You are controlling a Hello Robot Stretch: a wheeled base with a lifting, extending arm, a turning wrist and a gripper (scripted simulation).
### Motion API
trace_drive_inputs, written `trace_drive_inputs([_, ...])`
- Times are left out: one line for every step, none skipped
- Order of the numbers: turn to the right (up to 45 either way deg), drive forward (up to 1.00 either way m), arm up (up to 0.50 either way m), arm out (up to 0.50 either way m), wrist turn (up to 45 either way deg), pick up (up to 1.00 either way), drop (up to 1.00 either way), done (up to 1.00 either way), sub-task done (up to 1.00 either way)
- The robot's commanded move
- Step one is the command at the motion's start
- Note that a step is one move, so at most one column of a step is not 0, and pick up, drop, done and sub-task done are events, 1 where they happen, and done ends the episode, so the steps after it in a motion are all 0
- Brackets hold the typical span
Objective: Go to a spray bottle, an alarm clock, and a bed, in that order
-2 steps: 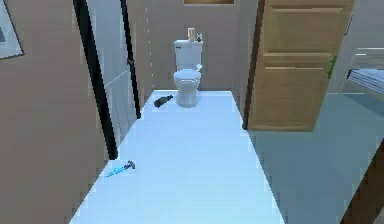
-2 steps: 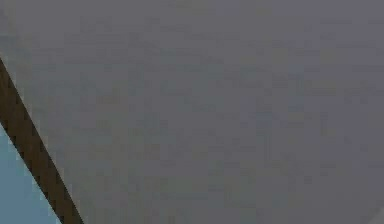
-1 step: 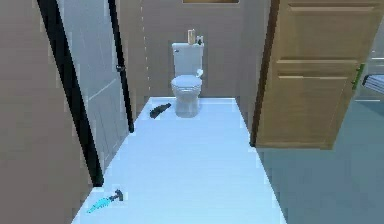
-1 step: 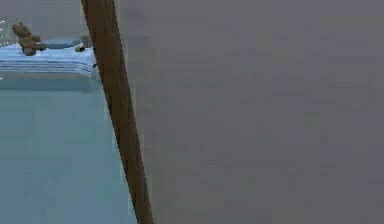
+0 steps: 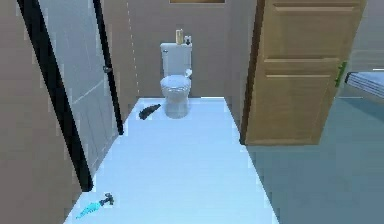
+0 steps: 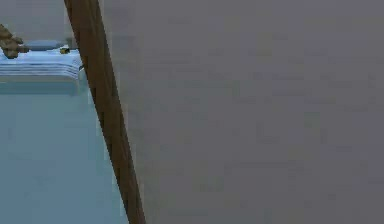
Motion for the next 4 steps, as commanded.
trace_drive_inputs([0.0, 1.00, 0.00, 0.00, 0.0, 0.00, 0.00, 0.00, 0.00])
trace_drive_inputs([0.0, 1.00, 0.00, 0.00, 0.0, 0.00, 0.00, 0.00, 0.00])
trace_drive_inputs([6.0, 0.00, 0.00, 0.00, 0.0, 0.00, 0.00, 0.00, 0.00])
trace_drive_inputs([0.0, 0.20, 0.00, 0.00, 0.0, 0.00, 0.00, 0.00, 0.00])
